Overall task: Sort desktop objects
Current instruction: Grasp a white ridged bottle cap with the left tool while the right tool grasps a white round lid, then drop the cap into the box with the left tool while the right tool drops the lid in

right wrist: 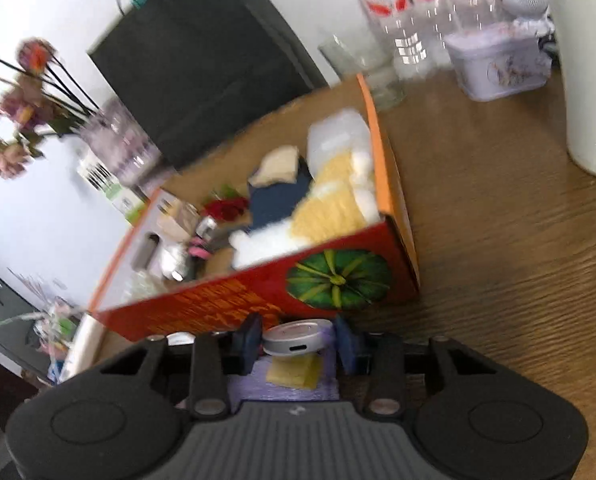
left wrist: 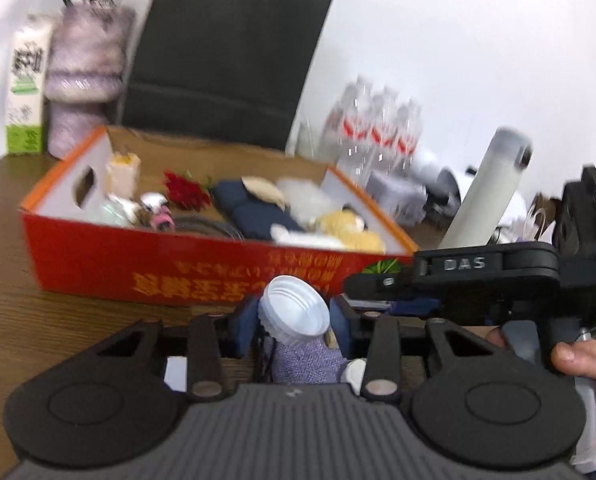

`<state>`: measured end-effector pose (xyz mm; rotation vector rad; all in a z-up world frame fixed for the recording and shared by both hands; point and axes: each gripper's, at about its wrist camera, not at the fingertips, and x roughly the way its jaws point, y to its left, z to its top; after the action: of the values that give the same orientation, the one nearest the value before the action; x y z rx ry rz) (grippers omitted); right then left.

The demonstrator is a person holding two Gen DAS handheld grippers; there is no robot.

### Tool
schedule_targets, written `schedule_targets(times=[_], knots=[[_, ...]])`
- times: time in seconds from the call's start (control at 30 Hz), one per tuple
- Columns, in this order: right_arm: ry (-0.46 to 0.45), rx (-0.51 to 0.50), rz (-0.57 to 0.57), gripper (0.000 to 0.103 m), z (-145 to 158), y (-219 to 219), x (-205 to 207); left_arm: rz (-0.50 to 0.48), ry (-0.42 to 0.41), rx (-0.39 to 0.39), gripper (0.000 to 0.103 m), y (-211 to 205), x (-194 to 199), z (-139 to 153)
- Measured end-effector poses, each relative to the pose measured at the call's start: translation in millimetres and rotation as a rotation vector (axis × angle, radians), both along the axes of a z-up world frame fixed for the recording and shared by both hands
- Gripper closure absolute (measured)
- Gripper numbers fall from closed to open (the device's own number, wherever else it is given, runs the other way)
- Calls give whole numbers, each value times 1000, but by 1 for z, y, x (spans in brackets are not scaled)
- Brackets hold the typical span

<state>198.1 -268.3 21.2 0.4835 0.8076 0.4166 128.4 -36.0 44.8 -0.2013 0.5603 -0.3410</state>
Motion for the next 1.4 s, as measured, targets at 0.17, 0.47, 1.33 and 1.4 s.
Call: schedule_targets(times=[0.17, 0.47, 1.33, 1.4], knots=[[-69, 116, 16, 65, 27, -6, -50, 30, -30, 22, 62, 17, -44, 22], [-357, -314, 57, 64, 28, 50, -193, 42, -16, 155, 62, 27, -137, 7], [-283, -490, 182, 65, -7, 79, -251, 4, 75, 214, 65, 43, -189, -16], [-308, -471, 175, 65, 5, 80, -236, -5, 55, 201, 65, 48, -176, -3]])
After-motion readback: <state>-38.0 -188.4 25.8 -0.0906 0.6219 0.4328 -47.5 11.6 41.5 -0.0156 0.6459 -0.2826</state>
